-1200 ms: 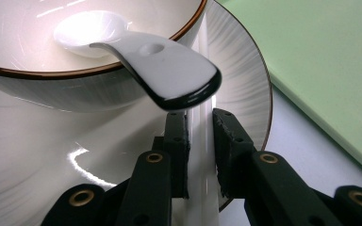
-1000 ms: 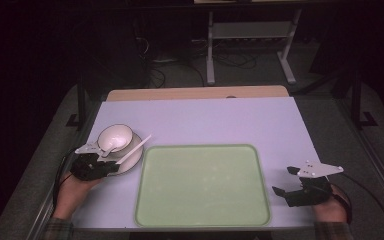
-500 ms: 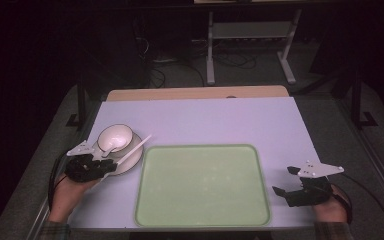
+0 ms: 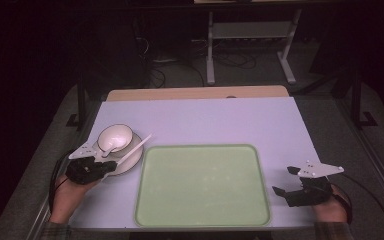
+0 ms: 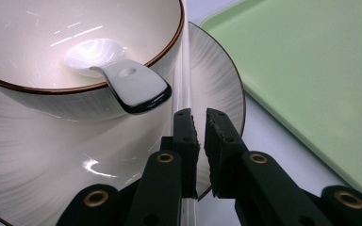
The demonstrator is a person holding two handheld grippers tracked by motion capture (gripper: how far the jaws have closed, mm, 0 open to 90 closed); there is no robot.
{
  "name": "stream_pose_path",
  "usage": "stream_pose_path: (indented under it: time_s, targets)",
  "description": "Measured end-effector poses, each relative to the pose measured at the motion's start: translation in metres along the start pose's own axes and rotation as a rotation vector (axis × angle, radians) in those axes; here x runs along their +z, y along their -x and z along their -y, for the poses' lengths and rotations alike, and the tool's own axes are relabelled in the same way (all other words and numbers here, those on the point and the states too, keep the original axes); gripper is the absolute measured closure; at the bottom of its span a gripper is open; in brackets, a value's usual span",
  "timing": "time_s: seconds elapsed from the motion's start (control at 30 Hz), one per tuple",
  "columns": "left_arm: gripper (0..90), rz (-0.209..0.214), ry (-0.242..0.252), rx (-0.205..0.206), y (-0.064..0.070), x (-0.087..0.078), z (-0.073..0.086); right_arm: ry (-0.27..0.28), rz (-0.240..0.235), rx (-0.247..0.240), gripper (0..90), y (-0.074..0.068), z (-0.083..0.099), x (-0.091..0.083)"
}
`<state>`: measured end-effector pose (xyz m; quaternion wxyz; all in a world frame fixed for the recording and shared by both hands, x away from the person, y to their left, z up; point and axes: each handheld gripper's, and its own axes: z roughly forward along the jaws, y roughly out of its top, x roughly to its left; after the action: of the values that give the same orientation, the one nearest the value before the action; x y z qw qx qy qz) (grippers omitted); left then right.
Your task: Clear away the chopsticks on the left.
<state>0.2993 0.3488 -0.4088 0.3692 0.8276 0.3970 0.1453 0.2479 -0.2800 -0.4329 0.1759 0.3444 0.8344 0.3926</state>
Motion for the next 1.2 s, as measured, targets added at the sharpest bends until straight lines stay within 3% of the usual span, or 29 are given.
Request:
stream_pose_path:
  time_s: [0.37, 1.2]
  targets:
    - [82.4, -0.011, 0.004, 0.009, -0.001, 0.002, 0.0, 0.0, 0.0, 0.0, 13.1, 0.0, 0.0, 0.0]
    - [83.1, -0.01, -0.066, 0.049, 0.01, 0.024, -0.004, 0.0, 0.0, -0.002, 13.1, 0.0, 0.0, 0.0]
